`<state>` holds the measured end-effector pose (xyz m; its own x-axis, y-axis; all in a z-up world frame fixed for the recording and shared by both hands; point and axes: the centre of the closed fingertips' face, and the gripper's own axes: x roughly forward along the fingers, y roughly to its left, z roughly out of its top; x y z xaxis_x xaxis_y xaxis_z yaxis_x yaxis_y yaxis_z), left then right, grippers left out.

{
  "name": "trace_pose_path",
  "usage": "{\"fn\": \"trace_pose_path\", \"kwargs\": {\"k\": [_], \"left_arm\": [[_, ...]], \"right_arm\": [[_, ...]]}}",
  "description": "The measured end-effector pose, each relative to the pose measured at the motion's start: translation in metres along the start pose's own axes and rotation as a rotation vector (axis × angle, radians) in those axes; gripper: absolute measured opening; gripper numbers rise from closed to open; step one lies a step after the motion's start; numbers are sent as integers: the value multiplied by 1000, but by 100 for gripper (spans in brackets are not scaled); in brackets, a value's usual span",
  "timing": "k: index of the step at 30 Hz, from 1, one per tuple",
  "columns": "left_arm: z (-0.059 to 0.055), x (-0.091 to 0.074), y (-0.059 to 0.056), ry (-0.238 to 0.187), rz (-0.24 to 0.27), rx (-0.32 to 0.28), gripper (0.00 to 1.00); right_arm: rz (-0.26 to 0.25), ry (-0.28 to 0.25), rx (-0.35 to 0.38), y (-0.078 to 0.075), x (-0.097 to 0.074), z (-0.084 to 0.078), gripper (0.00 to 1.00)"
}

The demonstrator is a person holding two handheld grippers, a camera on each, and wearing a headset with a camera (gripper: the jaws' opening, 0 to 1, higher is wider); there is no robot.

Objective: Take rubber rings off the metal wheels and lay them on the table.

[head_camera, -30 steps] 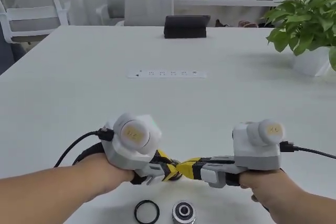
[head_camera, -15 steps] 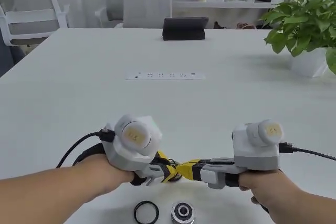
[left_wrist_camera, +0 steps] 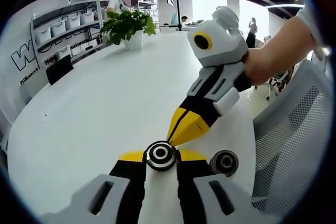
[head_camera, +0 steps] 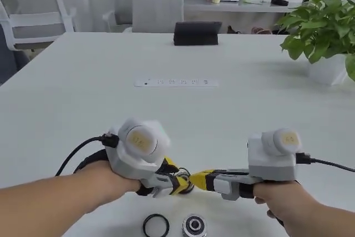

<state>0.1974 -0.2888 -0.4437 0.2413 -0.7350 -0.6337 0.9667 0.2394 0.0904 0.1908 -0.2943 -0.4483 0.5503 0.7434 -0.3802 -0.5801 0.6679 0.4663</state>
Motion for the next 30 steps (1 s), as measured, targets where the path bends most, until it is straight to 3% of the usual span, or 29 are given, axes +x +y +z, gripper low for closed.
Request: {"fn": "trace_pose_path", "kwargs": {"k": [19,30], "left_arm": [[8,-45,6,-69,9,-8,37],[12,-79,7,-121,18,-29,48]], "right_arm": [[48,-8,-16,17,-1,11,0],[84,-34,-29,35,-4,25,0]]}}
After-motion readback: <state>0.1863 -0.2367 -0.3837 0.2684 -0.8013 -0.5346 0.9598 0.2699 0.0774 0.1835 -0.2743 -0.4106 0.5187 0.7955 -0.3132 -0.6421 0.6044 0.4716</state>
